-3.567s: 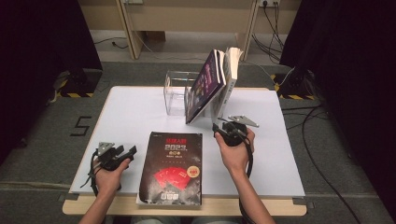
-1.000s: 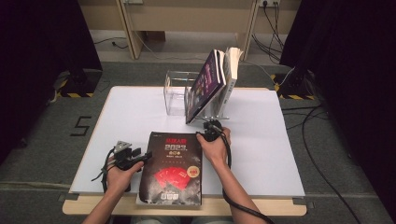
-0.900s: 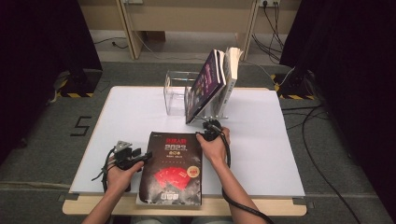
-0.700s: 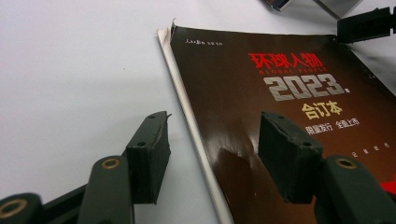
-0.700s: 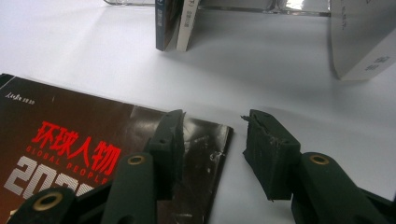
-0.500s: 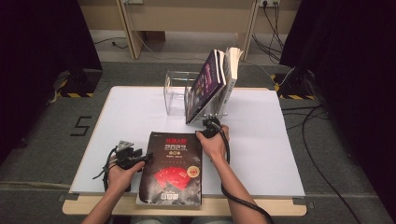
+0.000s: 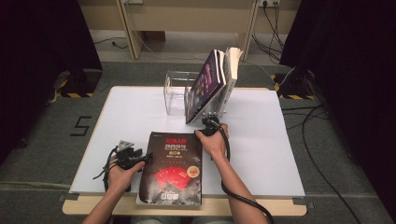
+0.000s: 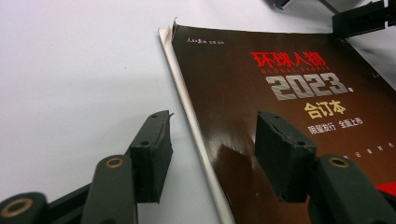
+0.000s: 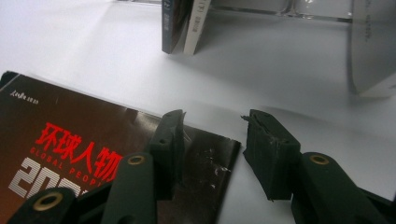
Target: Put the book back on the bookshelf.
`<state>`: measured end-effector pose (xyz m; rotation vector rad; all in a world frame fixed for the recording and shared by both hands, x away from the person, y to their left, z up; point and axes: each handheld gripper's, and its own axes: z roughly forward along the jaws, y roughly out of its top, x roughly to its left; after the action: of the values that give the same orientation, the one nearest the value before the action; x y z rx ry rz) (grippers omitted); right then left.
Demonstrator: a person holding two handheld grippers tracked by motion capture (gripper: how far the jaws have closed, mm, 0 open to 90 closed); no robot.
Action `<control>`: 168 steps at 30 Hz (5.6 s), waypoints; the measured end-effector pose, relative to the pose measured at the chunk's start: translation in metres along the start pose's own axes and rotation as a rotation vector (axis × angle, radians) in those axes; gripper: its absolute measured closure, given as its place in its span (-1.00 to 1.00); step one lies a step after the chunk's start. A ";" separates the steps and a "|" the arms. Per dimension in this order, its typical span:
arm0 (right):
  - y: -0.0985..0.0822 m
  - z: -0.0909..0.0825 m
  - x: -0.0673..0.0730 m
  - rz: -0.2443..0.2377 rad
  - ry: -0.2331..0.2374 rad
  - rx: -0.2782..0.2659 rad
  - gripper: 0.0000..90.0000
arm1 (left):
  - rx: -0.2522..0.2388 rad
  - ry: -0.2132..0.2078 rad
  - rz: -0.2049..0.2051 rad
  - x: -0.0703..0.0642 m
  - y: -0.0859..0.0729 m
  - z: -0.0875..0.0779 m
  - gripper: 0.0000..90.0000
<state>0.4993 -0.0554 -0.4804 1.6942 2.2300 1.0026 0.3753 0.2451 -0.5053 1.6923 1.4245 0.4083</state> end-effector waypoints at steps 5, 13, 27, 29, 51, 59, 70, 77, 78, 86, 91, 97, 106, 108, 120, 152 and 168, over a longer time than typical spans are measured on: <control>0.001 0.001 0.002 -0.025 0.012 0.013 0.27 | 0.000 0.000 0.001 0.000 0.000 0.000 0.00; 0.000 0.002 0.001 -0.065 -0.003 0.013 0.41 | 0.001 0.002 0.006 -0.001 0.000 0.000 0.03; 0.001 0.001 0.002 -0.056 0.008 0.045 0.46 | 0.009 -0.002 0.023 -0.002 0.000 0.001 0.12; 0.001 0.001 0.005 -0.076 -0.006 0.048 0.44 | 0.009 -0.002 0.021 -0.002 0.000 0.001 0.13; 0.001 -0.002 0.007 -0.074 0.033 0.075 0.26 | 0.008 0.000 0.027 -0.003 0.000 0.001 0.17; -0.004 -0.007 0.002 -0.024 0.049 0.077 0.27 | 0.008 0.001 0.030 -0.003 0.000 0.001 0.16; -0.005 -0.004 0.011 -0.097 -0.024 0.078 0.33 | 0.009 -0.012 0.025 -0.002 0.000 0.001 0.19; -0.003 -0.004 0.013 -0.111 -0.026 0.098 0.40 | 0.011 -0.012 0.025 -0.002 0.000 0.001 0.20; -0.003 -0.004 0.013 -0.104 -0.029 0.099 0.42 | 0.011 -0.011 0.025 -0.002 0.000 0.001 0.20; -0.002 -0.005 0.011 -0.111 -0.033 0.101 0.59 | 0.010 -0.010 0.026 -0.002 0.000 0.001 0.20; -0.005 -0.007 0.006 -0.084 -0.012 0.079 0.72 | 0.011 -0.008 0.027 -0.002 0.000 0.002 0.20; -0.005 -0.008 0.004 -0.032 0.001 0.082 0.82 | 0.011 -0.008 0.024 -0.002 0.000 0.001 0.21; -0.008 -0.009 0.002 -0.016 0.000 0.056 0.89 | 0.013 0.019 0.008 0.000 0.001 0.001 0.44; -0.007 -0.009 0.004 -0.024 -0.014 0.065 0.89 | 0.023 0.025 0.004 -0.001 0.002 0.001 0.47; -0.009 -0.009 0.004 -0.048 -0.011 0.048 0.88 | 0.035 0.091 -0.028 0.007 0.012 -0.002 0.88; 0.001 0.001 0.006 -0.087 0.010 0.059 0.44 | 0.098 0.073 -0.018 0.009 0.013 0.001 0.99; -0.001 -0.004 -0.005 -0.035 0.117 0.081 0.35 | 0.088 0.096 0.015 0.005 0.011 0.000 0.99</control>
<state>0.4978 -0.0622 -0.4791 1.6631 2.3954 1.0423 0.3839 0.2501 -0.4988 1.7751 1.5198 0.4454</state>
